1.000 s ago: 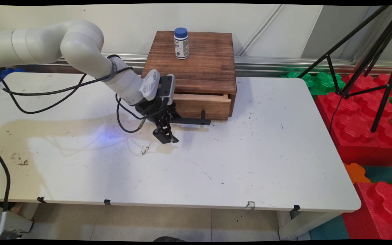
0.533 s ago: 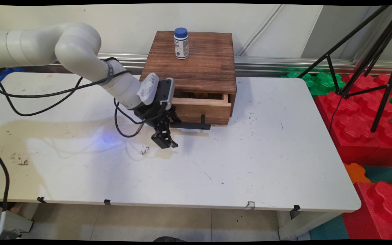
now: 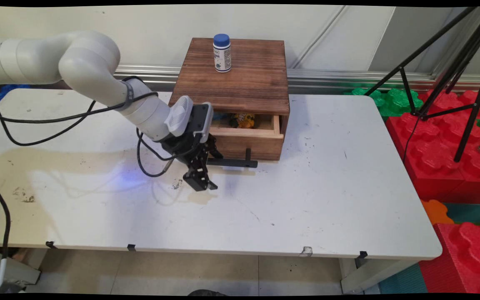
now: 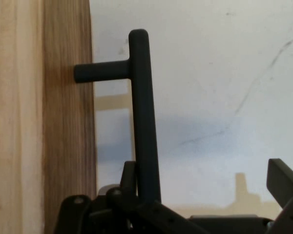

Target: Open the drawer

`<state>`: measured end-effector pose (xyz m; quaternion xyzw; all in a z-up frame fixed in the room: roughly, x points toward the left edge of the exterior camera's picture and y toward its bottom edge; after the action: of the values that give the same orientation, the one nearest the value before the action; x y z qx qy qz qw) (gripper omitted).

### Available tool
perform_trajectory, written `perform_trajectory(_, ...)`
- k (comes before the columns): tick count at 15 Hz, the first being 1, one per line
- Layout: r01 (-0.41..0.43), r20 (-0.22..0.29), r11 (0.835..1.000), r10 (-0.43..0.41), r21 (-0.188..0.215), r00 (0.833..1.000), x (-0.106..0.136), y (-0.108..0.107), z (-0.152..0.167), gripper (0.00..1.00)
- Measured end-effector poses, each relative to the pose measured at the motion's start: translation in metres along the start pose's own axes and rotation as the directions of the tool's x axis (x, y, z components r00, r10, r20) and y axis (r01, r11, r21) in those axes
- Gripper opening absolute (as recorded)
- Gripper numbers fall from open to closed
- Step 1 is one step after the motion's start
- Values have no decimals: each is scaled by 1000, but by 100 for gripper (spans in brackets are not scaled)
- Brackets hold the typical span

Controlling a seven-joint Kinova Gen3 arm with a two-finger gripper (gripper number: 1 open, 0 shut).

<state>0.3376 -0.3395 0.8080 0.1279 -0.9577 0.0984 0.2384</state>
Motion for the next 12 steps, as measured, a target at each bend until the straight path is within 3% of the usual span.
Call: perform_trajectory(12,-31,-22,998,30,-47,999,8,45,-4,100)
